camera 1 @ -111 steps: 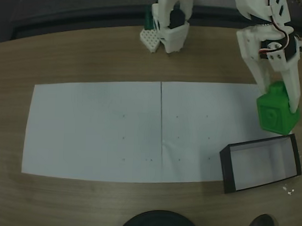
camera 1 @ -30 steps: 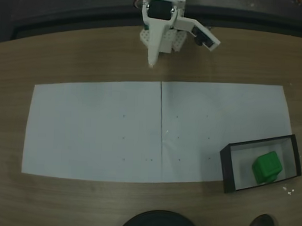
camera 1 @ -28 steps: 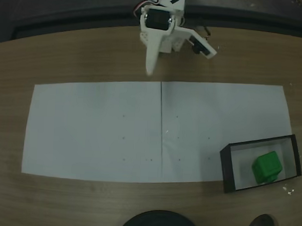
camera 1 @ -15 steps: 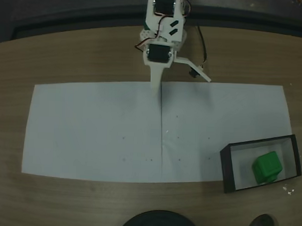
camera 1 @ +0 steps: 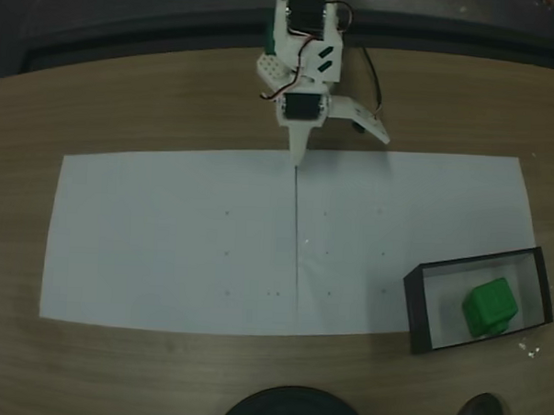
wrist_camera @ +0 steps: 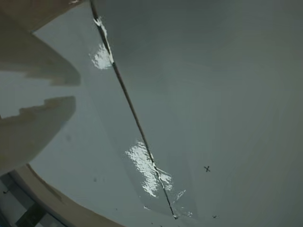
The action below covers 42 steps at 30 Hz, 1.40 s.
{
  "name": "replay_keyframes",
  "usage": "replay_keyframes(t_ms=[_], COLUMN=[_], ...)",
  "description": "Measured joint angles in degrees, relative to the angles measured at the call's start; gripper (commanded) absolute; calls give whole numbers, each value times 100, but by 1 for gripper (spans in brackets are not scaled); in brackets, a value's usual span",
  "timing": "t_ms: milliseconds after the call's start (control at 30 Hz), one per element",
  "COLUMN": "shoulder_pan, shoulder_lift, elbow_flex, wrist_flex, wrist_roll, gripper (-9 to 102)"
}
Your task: Grab a green square and put it in the box.
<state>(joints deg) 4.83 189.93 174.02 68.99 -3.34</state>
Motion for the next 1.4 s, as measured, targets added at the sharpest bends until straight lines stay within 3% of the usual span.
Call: replay_keyframes(t_ms=[333, 633, 1400], shoulder_pan=[-35, -791, -563], shoulder_lift=[-26, 0, -18], elbow_flex=[-18, -18, -18], wrist_flex=[132, 132, 132], wrist_roll=[378, 598, 598], gripper=[0, 0, 0])
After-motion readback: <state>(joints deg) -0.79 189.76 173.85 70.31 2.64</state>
